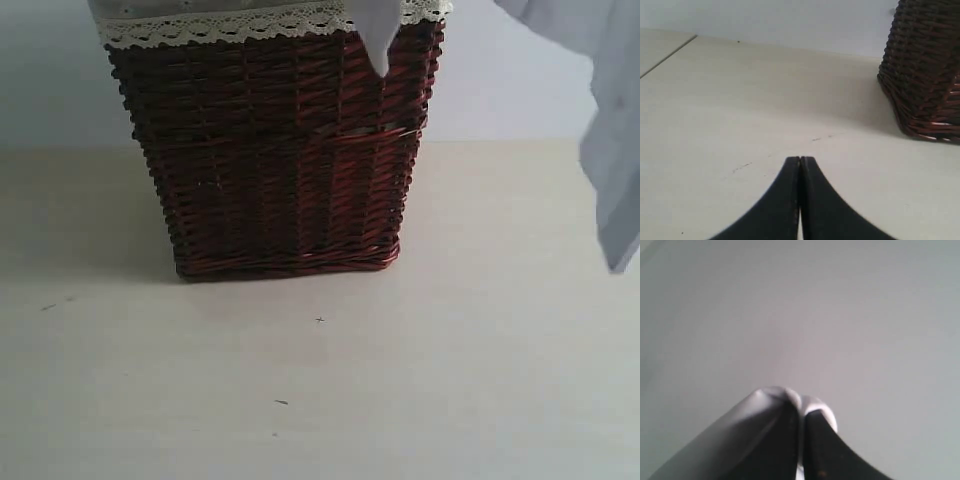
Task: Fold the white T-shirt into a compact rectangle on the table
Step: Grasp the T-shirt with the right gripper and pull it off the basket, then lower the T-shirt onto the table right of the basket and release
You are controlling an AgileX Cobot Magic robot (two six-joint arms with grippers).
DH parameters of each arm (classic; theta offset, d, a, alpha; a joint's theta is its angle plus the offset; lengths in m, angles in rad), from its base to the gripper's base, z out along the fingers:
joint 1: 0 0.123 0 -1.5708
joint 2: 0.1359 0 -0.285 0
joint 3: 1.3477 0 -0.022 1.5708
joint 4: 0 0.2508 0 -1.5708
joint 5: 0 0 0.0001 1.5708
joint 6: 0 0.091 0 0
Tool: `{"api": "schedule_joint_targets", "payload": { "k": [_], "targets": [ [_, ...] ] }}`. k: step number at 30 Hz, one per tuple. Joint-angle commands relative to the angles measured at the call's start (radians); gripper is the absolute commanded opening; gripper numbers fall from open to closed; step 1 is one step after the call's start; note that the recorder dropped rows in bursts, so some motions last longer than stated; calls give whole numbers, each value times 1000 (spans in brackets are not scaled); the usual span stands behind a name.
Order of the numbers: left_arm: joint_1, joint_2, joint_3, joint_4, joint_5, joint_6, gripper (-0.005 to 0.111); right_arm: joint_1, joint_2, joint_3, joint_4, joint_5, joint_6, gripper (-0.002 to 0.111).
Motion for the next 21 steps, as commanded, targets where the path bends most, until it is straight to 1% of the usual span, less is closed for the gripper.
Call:
{"api": "schedule_joint_targets", "payload": {
  "k": [1,3,5,7,14,19,21],
  "targets": [
    [-3,-6,-4,0,-13,-2,0,-1,81,-3,-380,364,320,0],
    [-3,-6,-4,0,-13,-2,0,-1,118,-3,-429,537,343,0],
    [-3,-6,-4,0,-13,-2,0,13,130,31,-519,537,442,0],
    [-3,-6,-4,0,-13,-2,0,13,131,80,-578,537,423,0],
    [-3,-6,-4,0,-13,-2,0,13,131,255,-683,537,411,0],
    [-3,-6,-4,0,-13,-2,0,13,131,421,-785,537,404,0],
    [-3,-6,-4,0,-13,-2,0,13,131,487,-832,537,361,0]
  ]
}}
